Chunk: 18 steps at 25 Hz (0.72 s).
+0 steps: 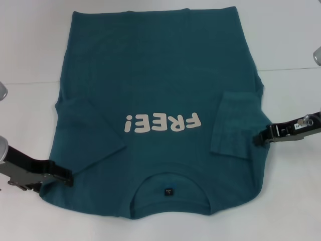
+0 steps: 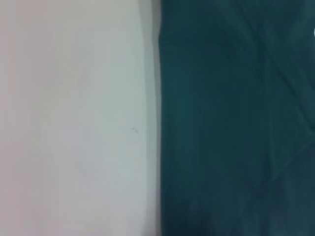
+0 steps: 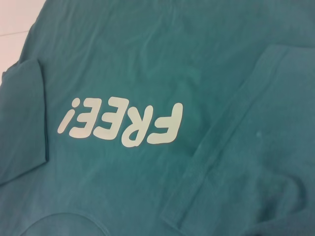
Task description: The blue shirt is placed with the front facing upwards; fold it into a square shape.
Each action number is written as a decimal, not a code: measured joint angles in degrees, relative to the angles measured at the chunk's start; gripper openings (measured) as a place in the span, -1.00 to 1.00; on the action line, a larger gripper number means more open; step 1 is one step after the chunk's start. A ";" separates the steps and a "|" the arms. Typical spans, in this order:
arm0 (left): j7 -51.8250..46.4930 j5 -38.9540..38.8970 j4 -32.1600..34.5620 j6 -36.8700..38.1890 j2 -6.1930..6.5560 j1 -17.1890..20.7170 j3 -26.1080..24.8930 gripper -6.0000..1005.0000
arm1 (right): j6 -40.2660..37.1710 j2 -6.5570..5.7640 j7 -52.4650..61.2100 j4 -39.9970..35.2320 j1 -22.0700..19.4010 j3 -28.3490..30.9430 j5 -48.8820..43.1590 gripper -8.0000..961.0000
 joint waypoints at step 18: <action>0.04 0.39 0.00 -1.15 -0.04 0.06 0.05 0.72 | -0.15 0.00 -0.08 0.00 0.04 0.09 0.17 -0.91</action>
